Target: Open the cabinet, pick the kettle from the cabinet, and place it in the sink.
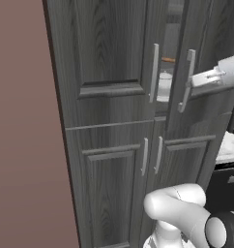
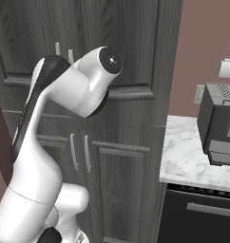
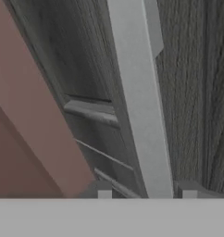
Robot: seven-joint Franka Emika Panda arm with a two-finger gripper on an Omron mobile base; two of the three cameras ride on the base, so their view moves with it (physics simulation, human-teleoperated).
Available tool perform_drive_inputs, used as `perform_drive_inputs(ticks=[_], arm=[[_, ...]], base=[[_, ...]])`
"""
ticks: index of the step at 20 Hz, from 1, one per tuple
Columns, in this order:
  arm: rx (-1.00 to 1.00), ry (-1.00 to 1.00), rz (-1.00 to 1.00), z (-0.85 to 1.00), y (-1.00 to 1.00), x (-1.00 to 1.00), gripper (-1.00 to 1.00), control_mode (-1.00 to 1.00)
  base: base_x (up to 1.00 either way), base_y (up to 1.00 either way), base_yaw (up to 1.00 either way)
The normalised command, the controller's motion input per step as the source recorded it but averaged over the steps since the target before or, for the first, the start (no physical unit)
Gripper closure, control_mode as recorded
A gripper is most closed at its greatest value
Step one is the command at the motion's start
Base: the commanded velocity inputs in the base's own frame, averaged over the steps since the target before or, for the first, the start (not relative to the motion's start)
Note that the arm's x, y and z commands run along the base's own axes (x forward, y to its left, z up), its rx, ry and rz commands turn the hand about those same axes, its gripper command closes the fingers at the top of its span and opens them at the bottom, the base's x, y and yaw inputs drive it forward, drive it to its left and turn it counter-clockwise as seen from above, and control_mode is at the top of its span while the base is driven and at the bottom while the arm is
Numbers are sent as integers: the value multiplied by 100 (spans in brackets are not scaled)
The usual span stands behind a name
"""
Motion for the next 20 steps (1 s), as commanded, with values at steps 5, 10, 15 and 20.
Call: perform_drive_inputs(ticks=[5, 10, 15, 20], arm=[[0, -3, 16, -7, 26, -46, 100, -100], [0, -5, 16, -7, 24, -45, 100, -100], [0, -14, 13, -10, 24, -50, 100, -100], [0, -16, 8, -13, 23, -56, 100, -100]], base=[[0, 0, 0], [0, 0, 0], [0, 0, 0], [0, 0, 0]])
